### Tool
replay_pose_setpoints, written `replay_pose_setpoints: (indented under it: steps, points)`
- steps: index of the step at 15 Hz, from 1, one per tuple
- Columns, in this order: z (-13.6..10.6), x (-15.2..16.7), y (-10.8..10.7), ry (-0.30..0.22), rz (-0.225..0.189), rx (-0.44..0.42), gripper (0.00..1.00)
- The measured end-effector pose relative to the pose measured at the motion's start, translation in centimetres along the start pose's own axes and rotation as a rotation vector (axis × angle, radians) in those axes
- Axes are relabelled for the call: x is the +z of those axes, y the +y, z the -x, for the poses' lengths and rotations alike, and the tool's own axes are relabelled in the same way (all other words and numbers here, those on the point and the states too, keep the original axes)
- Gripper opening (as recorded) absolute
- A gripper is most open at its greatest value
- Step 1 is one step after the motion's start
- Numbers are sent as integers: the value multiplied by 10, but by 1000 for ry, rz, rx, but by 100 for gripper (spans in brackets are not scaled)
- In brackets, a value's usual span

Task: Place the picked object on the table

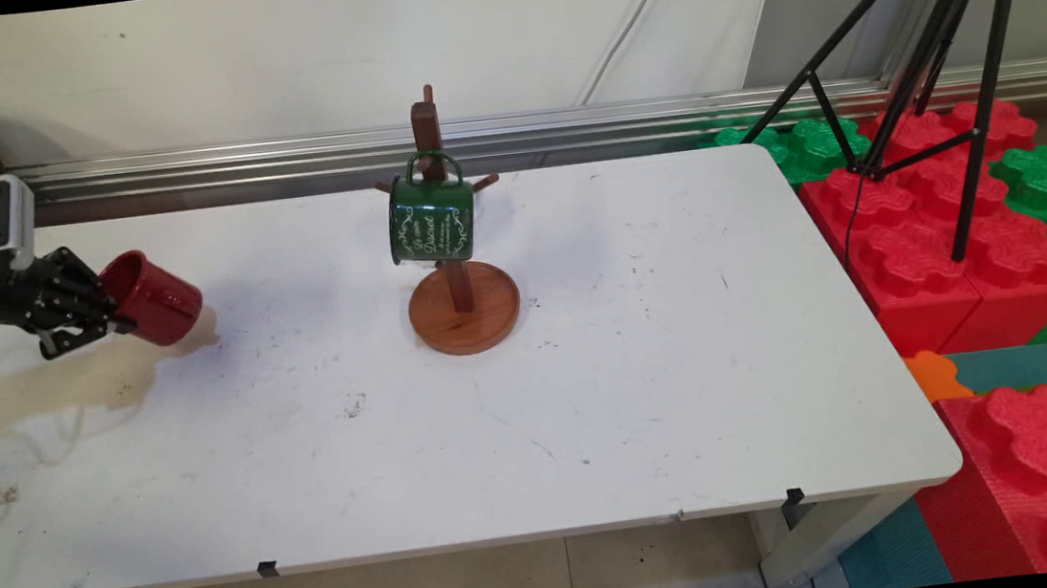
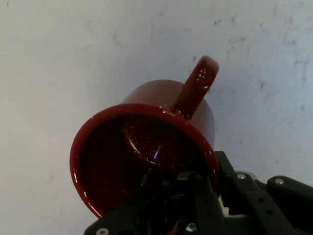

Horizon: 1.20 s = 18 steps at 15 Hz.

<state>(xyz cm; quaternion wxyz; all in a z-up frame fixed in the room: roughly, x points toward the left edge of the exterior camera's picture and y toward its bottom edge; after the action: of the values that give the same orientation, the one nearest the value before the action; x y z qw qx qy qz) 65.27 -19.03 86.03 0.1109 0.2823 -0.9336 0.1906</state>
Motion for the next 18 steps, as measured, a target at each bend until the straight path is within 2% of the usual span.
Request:
replay_pose_setpoints:
  steps: [6,16,17,18]
  points:
    - [9,12,0,-31,6,20,0]
    - [13,20,-2,-37,15,27,0]
    - [13,20,-2,-35,16,27,100]
    - [12,21,-3,-31,17,27,100]
